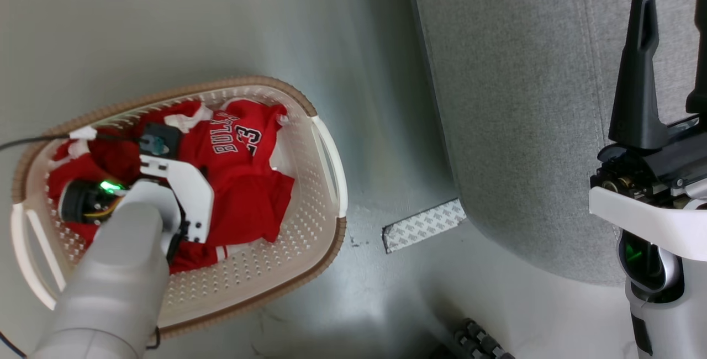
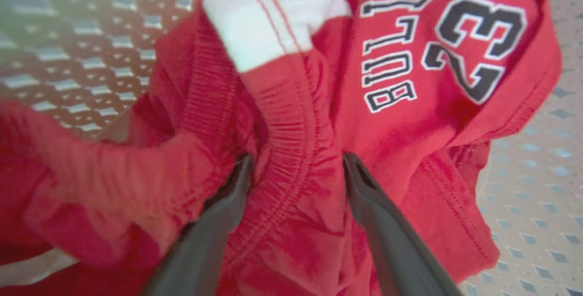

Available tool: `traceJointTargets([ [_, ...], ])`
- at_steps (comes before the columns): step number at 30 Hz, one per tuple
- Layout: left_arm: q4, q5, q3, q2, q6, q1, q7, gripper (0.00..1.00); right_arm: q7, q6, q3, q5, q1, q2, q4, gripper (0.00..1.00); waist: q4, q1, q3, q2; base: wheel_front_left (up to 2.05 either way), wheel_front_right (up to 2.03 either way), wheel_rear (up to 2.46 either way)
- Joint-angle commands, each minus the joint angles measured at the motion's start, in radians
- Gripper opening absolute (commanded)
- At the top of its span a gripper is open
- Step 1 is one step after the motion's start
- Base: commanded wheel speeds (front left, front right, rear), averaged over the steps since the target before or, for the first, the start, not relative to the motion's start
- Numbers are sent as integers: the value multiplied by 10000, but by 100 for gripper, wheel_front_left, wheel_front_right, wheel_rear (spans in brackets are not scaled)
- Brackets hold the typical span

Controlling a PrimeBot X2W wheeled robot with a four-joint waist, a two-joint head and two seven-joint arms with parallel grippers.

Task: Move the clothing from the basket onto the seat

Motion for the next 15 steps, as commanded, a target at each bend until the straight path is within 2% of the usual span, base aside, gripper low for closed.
traceJointTargets([
  [1,35,108,-45,146,62,-124,102,100,-24,-21,-11,-31,-168,45,-89,100,-63,-1,155,0,0,0,0],
  [9,95,209,-465,44,-203,-330,710,100,-24,-21,74,-239,-60,63,-196,100,42,-1,415,0,2,2,2],
  [10,99,162,-474,27,-239,-348,717,82,-24,-21,58,-261,-45,63,-197,100,51,-1,424,0,0,0,0],
  [12,96,93,-500,11,-298,-389,615,0,-24,-21,37,-278,-41,62,-162,100,48,-1,416,0,0,0,0],
  [15,98,0,-485,57,-347,-358,411,0,-24,-21,89,-265,-170,68,-65,100,9,-1,312,0,0,0,0],
])
